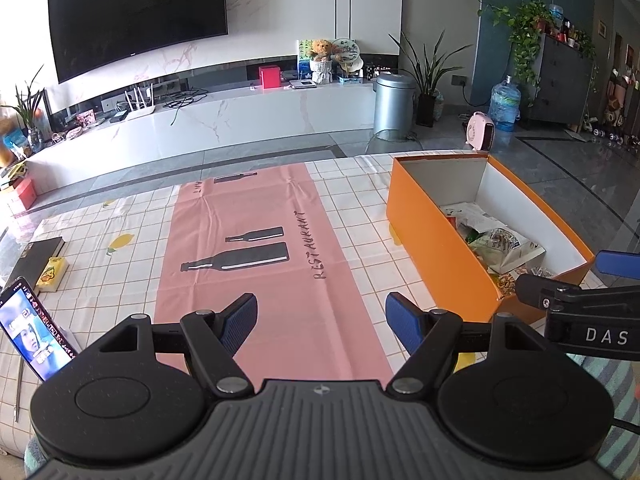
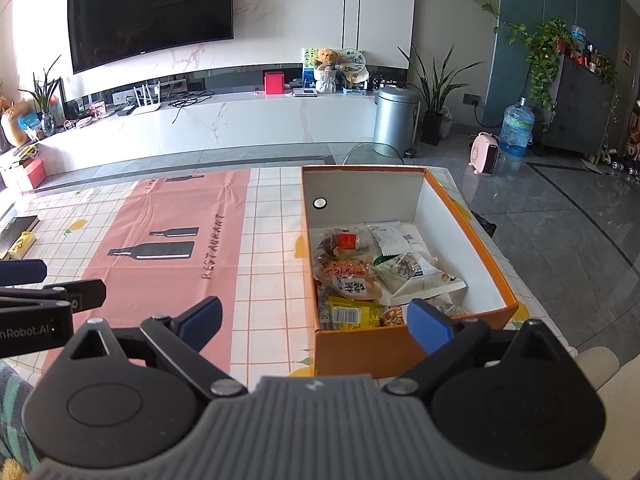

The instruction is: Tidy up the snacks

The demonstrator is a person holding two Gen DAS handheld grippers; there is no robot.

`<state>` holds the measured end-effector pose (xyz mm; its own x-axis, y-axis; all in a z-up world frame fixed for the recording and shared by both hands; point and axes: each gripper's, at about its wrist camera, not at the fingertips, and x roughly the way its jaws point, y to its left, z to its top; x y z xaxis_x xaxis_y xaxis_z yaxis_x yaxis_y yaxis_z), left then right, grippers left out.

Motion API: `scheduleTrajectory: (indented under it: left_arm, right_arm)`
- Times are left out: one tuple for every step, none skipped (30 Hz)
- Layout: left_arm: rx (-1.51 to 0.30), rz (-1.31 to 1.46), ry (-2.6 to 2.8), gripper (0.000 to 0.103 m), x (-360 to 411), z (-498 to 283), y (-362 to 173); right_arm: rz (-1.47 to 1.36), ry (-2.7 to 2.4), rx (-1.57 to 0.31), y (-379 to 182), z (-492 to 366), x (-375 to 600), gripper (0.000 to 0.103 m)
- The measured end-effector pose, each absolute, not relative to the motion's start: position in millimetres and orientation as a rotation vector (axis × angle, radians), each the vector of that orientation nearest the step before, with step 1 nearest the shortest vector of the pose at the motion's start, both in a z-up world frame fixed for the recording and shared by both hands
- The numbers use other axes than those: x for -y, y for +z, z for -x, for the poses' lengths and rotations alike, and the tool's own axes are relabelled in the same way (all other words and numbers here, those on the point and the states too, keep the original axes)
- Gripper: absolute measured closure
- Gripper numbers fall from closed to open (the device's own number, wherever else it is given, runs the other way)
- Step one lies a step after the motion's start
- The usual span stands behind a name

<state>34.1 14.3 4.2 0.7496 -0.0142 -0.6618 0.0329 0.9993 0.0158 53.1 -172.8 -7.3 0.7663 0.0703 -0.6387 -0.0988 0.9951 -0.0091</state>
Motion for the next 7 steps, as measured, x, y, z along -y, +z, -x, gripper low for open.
scheduleTrajectory:
  left_arm:
    - [-0.721, -0.026, -0.024, 0.017, -14.8, -33.9, 4.7]
    - [-0.720, -0.025, -0.022, 0.017, -15.4, -33.8, 5.2]
    - [-0.720, -0.023, -0.020, 0.017, -16.4, -33.9, 5.6]
    - [-0.720, -0.018, -0.019, 0.017, -17.1, -34.0, 5.6]
    - [-0.721, -0.011, -0.018, 0.017, -18.1, -33.8, 5.9]
    - [-0.721, -0.007, -0.015, 0.017, -18.9, -33.5, 6.2]
    - [-0.720, -0.008, -0.011, 0.017, -19.4, -33.0, 6.8]
  right_arm:
    - [0.043, 0.092, -0.692, -7.4, -53.3, 172.5, 0.007]
    - [0.043, 0.093, -0.692, -7.6, -53.2, 172.6, 0.007]
    - [0.043, 0.094, -0.692, -7.4, -53.1, 172.2, 0.007]
    - [0.044, 0.096, -0.691, -7.3, -52.8, 171.8, 0.007]
    - [0.045, 0.097, -0.691, -7.4, -52.9, 171.3, 0.007]
    - [0.046, 0.098, -0.692, -7.5, -53.0, 170.8, 0.007]
    - [0.046, 0.099, -0.692, -7.5, -52.9, 170.6, 0.007]
